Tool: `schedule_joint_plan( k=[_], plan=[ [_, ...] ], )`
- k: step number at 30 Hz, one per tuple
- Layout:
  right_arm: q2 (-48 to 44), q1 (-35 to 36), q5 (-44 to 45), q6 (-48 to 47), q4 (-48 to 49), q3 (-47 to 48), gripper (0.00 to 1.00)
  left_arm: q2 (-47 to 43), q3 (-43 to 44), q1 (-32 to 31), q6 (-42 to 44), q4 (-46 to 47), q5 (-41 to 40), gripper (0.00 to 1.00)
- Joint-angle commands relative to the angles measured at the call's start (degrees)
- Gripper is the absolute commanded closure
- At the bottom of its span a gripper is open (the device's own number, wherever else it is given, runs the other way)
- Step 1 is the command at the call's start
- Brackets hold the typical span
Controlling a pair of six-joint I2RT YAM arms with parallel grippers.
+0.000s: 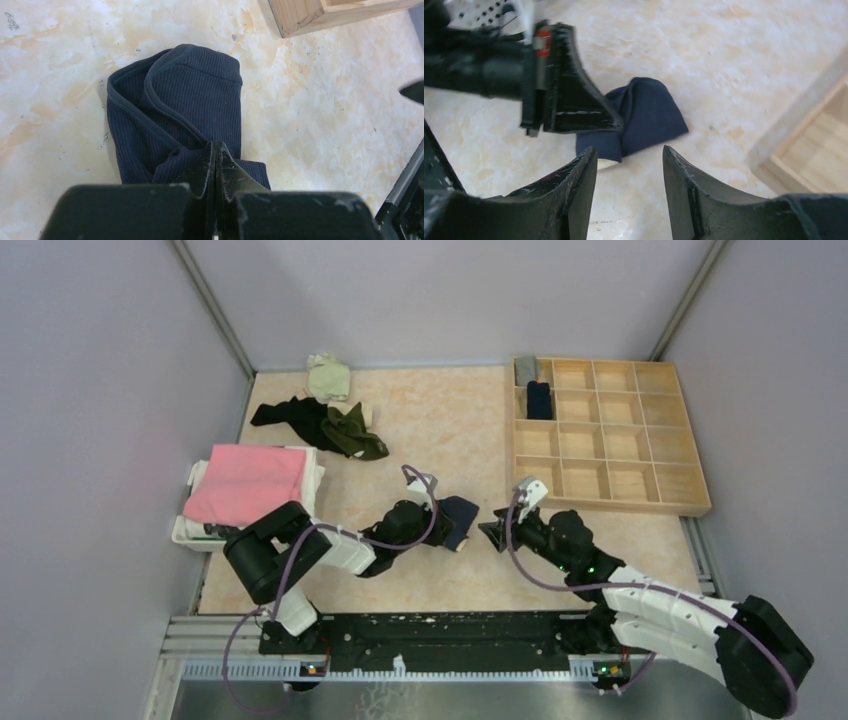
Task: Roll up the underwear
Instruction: Roll the underwear to the center of the board.
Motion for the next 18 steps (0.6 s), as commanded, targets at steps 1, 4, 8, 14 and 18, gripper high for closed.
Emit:
schedule_joint_plan(
  k=[1, 4, 8, 14, 18],
  plan=[
    [0.8, 8.7, 5.1, -20.8, 5.3, 1.7, 0.5, 5.5, -2.5, 2.3, 0.4, -11.1, 1.4, 1.0],
    [3.2, 13.1, 6.4, -29.2, 4.3, 2.9, 0.5, 6.5, -2.6, 2.8, 0.5, -11.2, 2.6, 1.0],
    [7.3, 19.6, 7.8, -39.6, 3.8, 3.7, 0.5, 7.8, -3.1, 3.2, 0.3, -10.1, 3.8, 1.0],
    [18.2, 26.6, 13.5, -50.6, 7.5, 5.7, 0.49, 9.0, -3.6, 3.6, 0.3, -9.0, 6.2, 1.0],
    [26.6, 29.6, 16.9, -56.6, 11.4, 7.6, 0.48, 9.4, -3.4, 3.9, 0.8, -9.0, 7.0, 1.0]
  ],
)
